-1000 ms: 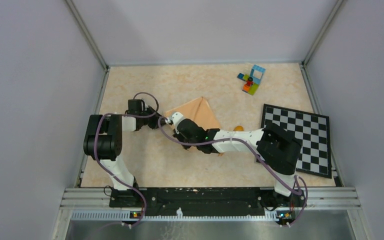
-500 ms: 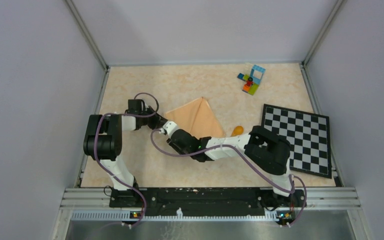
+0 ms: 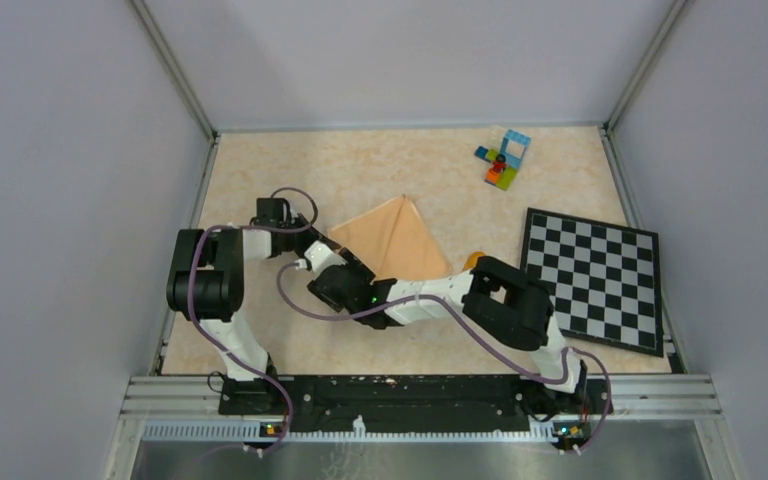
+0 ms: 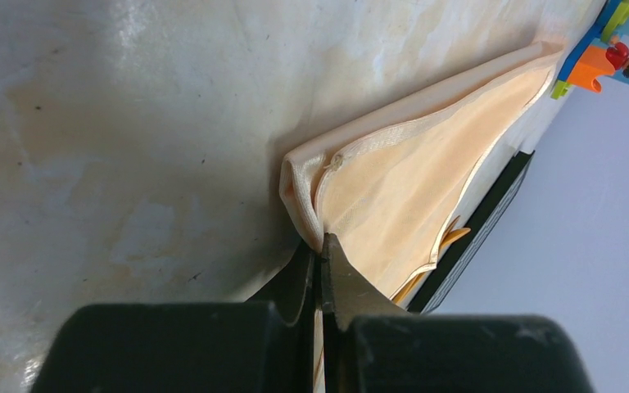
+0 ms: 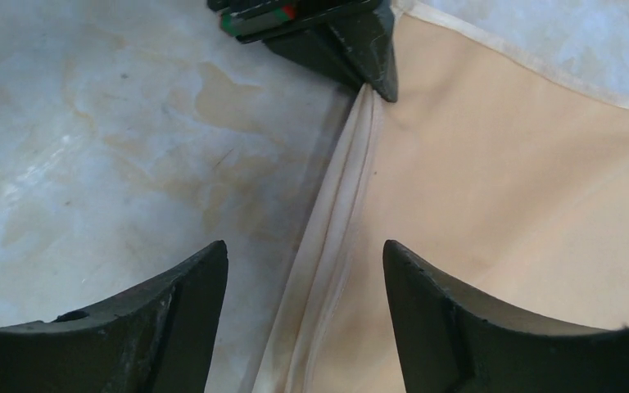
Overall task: Fold the napkin into a case and place the utensils inside
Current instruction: Pick up the upper triangle-folded napkin from the center of the board.
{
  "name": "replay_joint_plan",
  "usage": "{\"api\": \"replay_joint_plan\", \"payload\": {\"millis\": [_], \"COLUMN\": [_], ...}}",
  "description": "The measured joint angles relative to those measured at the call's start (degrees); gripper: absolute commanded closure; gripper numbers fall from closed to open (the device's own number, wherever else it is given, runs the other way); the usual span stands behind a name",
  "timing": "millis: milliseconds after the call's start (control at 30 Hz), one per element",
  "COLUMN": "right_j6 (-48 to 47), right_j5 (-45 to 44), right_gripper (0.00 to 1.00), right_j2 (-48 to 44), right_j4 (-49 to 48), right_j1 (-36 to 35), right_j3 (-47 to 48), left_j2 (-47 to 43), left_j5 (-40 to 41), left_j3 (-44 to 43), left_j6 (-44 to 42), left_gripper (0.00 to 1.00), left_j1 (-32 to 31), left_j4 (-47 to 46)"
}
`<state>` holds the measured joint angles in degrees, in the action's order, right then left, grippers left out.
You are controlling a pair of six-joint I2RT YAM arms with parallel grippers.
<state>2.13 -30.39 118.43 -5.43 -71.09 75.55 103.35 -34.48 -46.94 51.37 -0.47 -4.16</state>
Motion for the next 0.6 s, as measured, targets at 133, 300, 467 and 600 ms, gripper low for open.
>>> {"api": "replay_joint_plan", "payload": {"millis": [133,300,467,600], "right_j6": [0.61,1.11,1.53,3.1], "right_j5": [-5.33,-10.67,-13.66,-14.88], "right_gripper": [0.39,0.49,0.62,0.66], "right_j2": [3.04,4.35,5.95,5.95], "right_j4": [1.4,3.72,5.2,6.86], "right_j1": [-0.04,-0.26,-1.2,-2.8], "right_j3": [3.08,3.45,5.16,5.09], "left_j2": [0.0,0.0,0.02,0.02], "left_j5": [0.39,1.05,1.51,1.97], "left_j3": [-0.83,-1.92,-2.69,-3.26], "left_j6": [0.61,1.36,1.49,1.46], "left_gripper": [1.0,1.0,1.0,1.0], "left_j1": [0.0,-0.02,0.0,-0.02], "left_j4": [2.38,5.09,6.97,8.33]}}
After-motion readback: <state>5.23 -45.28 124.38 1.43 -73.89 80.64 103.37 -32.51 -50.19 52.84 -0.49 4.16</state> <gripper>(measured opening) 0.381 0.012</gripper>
